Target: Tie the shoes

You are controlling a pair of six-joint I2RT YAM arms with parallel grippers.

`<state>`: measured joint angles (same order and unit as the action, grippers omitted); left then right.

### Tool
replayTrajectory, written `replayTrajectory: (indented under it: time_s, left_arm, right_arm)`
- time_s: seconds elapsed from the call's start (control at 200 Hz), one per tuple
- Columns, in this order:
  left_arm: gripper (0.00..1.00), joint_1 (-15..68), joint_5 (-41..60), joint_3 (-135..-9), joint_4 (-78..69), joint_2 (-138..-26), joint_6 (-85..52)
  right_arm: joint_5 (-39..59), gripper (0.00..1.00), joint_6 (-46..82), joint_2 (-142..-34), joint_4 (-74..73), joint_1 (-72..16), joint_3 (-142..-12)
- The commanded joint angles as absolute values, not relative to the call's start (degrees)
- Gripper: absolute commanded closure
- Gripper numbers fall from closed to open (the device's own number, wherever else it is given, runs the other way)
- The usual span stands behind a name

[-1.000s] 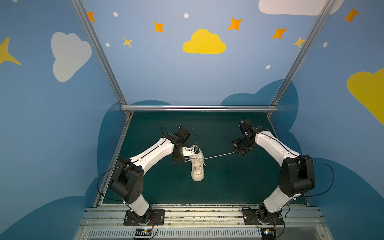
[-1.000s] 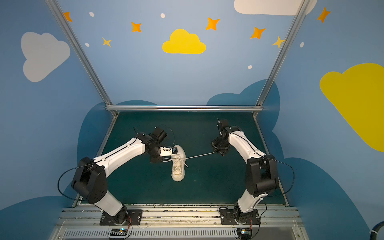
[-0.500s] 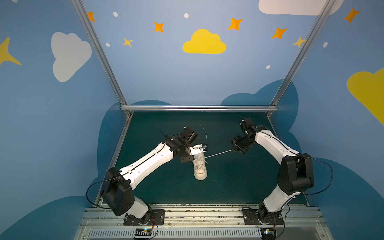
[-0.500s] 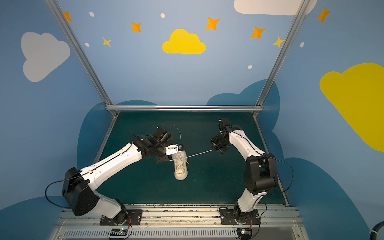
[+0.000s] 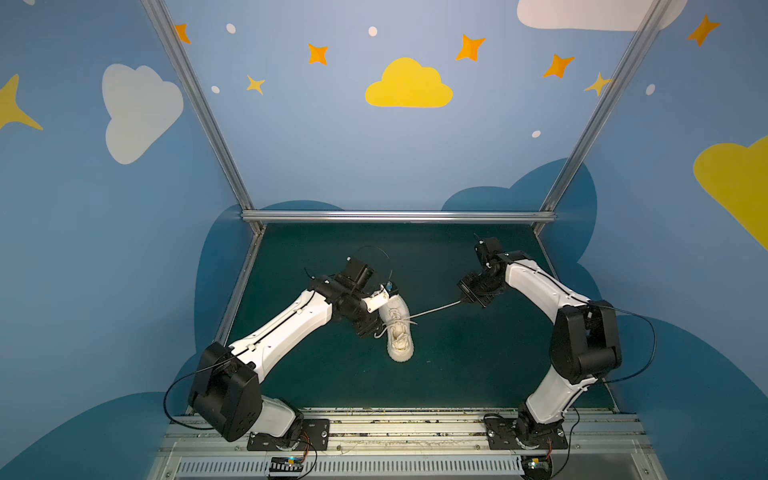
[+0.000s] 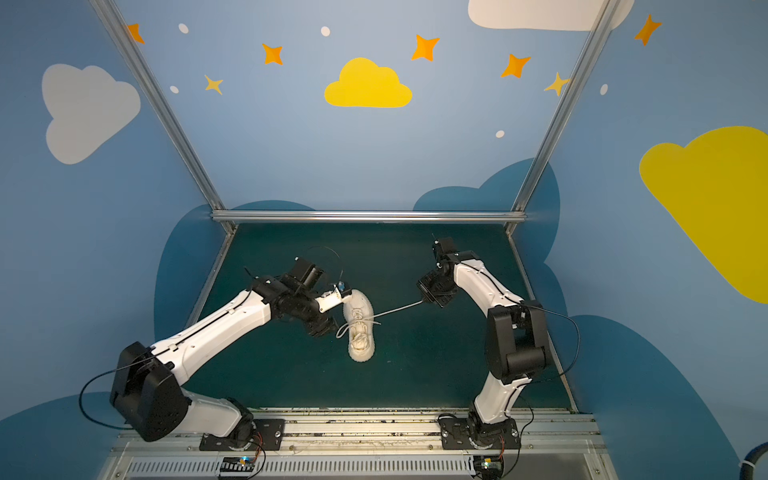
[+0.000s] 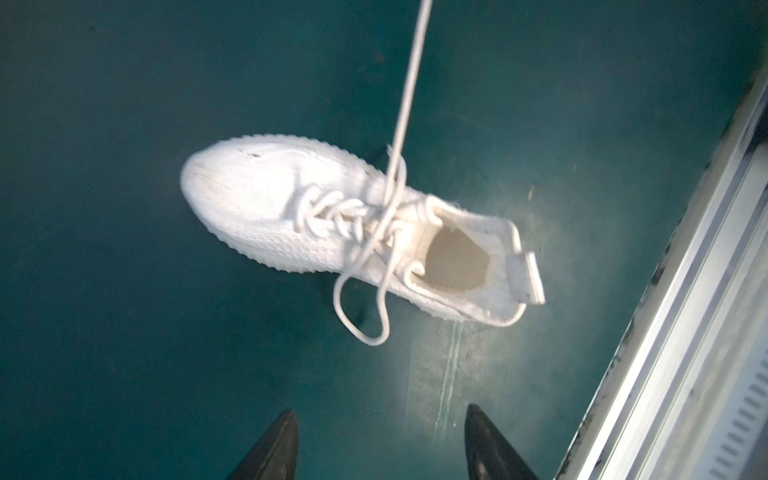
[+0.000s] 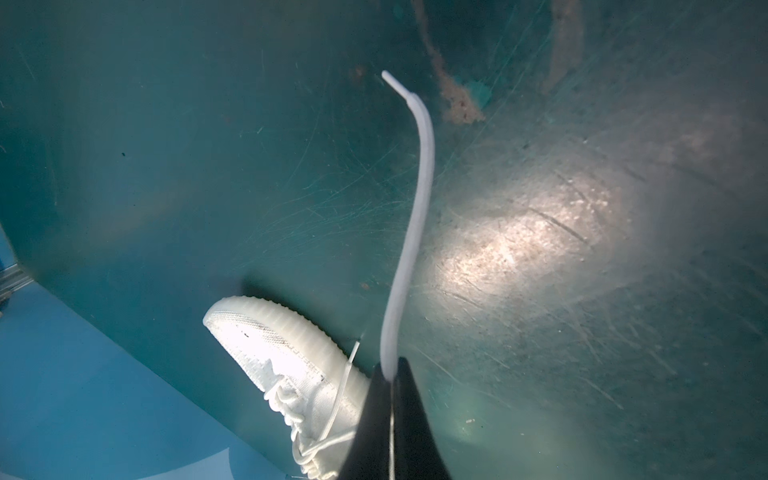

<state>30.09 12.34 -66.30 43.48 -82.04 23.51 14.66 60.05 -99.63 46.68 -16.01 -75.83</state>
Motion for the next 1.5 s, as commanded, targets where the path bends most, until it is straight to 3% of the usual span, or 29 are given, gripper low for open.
replayTrajectory:
  time_s: [0.0,0.19,0.305,0.416,0.976,1.347,1.497]
  left_arm:
    - [0.44,29.6,19.1,-67.9,39.8,-83.7,22.2]
    - [0.49,29.2,21.2,-73.0,40.7,-94.4,26.0]
    - [0.52,27.4,14.3,-75.8,42.1,-99.9,21.2]
    - [0.53,25.5,15.1,-80.2,48.5,-104.5,20.8]
    - [0.54,28.0,13.8,-70.0,38.5,-105.3,15.1]
    - [0.50,33.3,0.1,-65.3,31.6,-105.4,10.3]
    - [0.53,35.6,-4.7,-65.3,32.0,-106.5,8.8]
  right_arm:
    - [15.4,1.00,59.2,-100.7,46.7,-16.4,-75.8]
    - [16.3,1.00,59.0,-100.9,46.1,-16.4,-75.8]
    - [16.6,1.00,58.8,-100.6,46.3,-16.4,-75.9]
    - [16.6,1.00,58.6,-100.4,46.4,-16.4,-75.7]
    - [18.4,1.00,58.4,-101.9,46.2,-16.4,-75.9]
    - [19.3,1.00,56.8,-102.0,47.7,-16.3,-76.0]
    - [20.4,1.00,56.0,-102.5,47.5,-16.2,-76.6]
